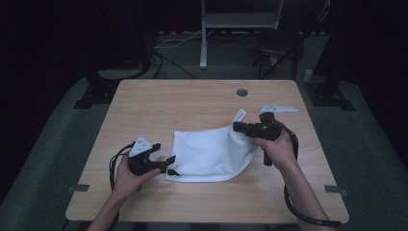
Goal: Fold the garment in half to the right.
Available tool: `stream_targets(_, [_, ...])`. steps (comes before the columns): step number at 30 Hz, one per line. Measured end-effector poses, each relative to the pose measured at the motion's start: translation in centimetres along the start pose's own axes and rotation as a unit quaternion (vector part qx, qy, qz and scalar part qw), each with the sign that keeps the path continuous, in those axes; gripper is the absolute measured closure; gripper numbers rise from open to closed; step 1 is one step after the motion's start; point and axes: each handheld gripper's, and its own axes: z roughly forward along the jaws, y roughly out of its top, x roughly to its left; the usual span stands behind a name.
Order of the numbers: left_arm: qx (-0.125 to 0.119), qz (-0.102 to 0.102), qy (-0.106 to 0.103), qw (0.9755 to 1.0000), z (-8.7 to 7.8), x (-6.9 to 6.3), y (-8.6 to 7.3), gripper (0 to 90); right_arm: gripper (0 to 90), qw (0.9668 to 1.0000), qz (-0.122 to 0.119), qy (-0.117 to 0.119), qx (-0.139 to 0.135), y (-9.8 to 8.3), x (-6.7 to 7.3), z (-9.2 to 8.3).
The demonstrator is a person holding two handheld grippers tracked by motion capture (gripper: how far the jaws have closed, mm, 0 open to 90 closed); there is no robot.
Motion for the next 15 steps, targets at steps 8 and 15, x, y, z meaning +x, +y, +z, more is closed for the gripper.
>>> stream_targets(8, [0.0,0.0,0.0,1.0,0.0,0.0,0.0,20.8,86.7,0.9997,-0.015,0.015,0.014,0.2,1.6,1.9])
stream_targets(15, [0.001,0.0,0.0,1.0,0.0,-0.1,0.0,20.8,86.5,0.999,-0.024,0.022,0.031,-0.2,2.7,3.6])
